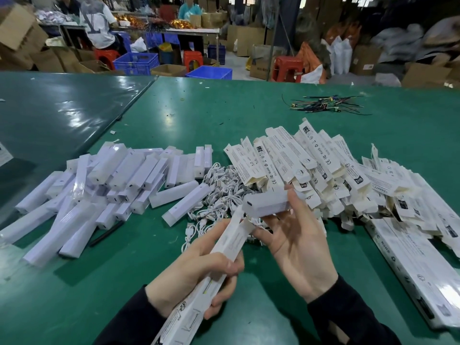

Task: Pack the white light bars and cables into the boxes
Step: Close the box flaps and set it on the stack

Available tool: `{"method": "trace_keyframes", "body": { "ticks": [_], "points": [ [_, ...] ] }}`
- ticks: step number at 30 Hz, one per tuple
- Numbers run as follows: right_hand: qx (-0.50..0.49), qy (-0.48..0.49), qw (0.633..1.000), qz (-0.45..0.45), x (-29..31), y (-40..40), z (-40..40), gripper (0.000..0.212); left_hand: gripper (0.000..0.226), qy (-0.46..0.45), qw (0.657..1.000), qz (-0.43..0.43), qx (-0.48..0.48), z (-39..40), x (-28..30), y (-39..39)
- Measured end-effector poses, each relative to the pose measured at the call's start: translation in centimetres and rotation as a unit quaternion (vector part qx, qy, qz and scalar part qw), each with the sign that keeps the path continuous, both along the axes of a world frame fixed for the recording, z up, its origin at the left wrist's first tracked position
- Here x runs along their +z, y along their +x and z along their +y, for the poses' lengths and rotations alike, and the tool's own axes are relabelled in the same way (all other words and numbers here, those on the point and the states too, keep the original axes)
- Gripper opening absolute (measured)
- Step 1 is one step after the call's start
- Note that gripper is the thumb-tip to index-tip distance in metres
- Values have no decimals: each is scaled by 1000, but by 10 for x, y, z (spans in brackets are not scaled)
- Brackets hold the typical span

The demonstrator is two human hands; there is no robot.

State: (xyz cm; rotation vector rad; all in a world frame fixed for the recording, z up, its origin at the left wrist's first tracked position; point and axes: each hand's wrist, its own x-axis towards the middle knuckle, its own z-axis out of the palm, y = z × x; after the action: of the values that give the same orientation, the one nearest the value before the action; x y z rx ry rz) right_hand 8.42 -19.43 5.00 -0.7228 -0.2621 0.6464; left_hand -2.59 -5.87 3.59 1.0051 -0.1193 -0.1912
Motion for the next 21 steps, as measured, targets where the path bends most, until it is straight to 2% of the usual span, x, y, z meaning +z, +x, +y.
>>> {"method": "trace_keyframes", "body": {
  "ticks": [6, 8, 11, 13, 17, 21],
  "points": [
    [4, -39, 997, 62, -5, 6, 2, 17, 68, -46, 999, -17, -24, -1, -5, -1],
    [8, -37, 996, 76, -7, 8, 2, 22, 66, -23, 999, 5, -23, 2, -8, -1],
    [-18, -16, 996, 87, -7, 13, 1, 27, 79, 17, 999, 50, 0, 7, -15, -3],
    [-40, -34, 997, 51, -9, 15, 0, 19, 84, 3, 998, 58, -3, 9, -17, -3],
    [-30, -88, 993, -68, -8, 11, -1, 27, 79, 31, 998, 62, -1, 10, -15, 0],
    [2, -53, 992, -116, -3, 12, -4, 26, 72, 47, 997, 63, -5, 11, -11, -1]
  ]
}}
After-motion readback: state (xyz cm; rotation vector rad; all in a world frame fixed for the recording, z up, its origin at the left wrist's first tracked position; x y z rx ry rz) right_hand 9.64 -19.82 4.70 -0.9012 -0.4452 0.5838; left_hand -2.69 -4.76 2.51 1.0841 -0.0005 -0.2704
